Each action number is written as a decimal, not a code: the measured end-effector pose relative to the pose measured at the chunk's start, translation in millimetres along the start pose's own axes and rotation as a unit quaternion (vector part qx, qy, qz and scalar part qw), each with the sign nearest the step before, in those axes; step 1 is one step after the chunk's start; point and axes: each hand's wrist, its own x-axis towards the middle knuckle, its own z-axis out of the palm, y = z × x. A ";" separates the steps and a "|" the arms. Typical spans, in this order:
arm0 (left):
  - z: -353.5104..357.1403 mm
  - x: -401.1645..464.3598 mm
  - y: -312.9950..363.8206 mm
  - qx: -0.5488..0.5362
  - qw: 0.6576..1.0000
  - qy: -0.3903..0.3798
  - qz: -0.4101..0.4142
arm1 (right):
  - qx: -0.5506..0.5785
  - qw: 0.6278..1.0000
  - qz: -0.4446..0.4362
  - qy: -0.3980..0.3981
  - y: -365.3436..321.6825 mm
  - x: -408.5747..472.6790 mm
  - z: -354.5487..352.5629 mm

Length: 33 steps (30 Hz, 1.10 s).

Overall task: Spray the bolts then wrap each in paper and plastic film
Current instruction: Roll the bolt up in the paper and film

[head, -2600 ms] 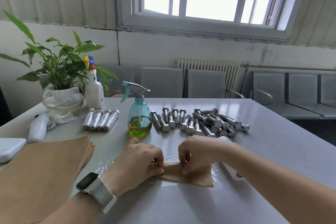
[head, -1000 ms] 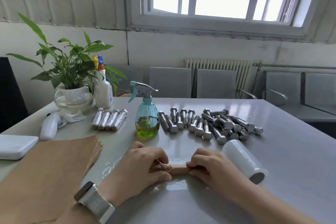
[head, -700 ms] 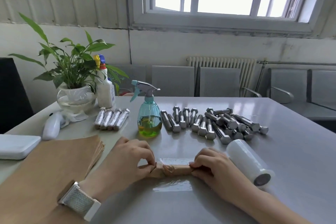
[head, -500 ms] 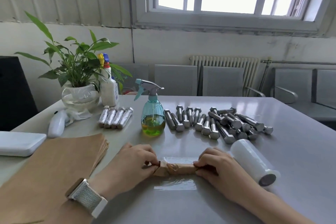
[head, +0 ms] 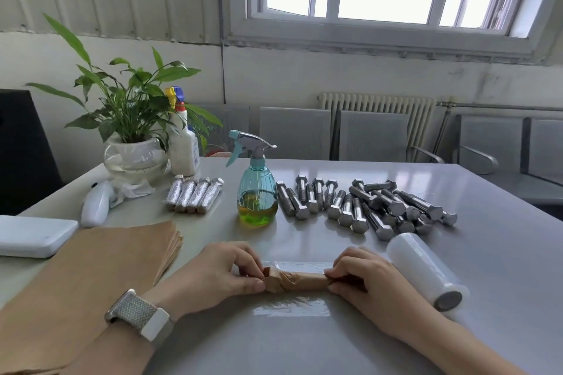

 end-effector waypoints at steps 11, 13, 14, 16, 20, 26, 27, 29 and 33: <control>5.6 -1.6 1.7 -0.023 0.997 0.038 -0.056 | 0.009 1.000 -0.003 -0.005 2.3 1.8 1.1; 9.0 -1.3 3.2 -0.026 0.995 0.060 -0.075 | 0.009 1.000 -0.004 -0.003 2.6 1.9 1.4; 10.8 -1.1 3.8 -0.019 0.994 0.074 -0.078 | 0.010 1.000 -0.003 -0.001 2.8 1.8 1.5; 15.6 -3.1 6.4 0.009 0.993 0.097 -0.072 | 0.012 1.000 -0.003 -0.001 2.8 1.2 1.6; 20.6 -9.5 14.6 0.084 0.989 0.114 -0.052 | 0.012 1.000 -0.003 0.005 2.7 1.4 2.1; 16.3 -3.4 32.1 0.216 0.971 0.036 -0.096 | 0.008 1.000 -0.012 0.000 0.1 1.5 1.0; 14.4 -0.4 34.8 0.227 0.968 0.011 -0.106 | 0.010 1.000 -0.012 0.000 -0.3 1.6 0.6; 8.3 5.9 39.7 0.237 0.963 -0.045 -0.122 | 0.014 1.000 -0.011 0.001 -1.1 1.8 0.2; -7.2 21.5 49.9 0.248 0.945 -0.135 -0.164 | 0.014 1.000 -0.013 -0.001 -1.7 1.3 -0.7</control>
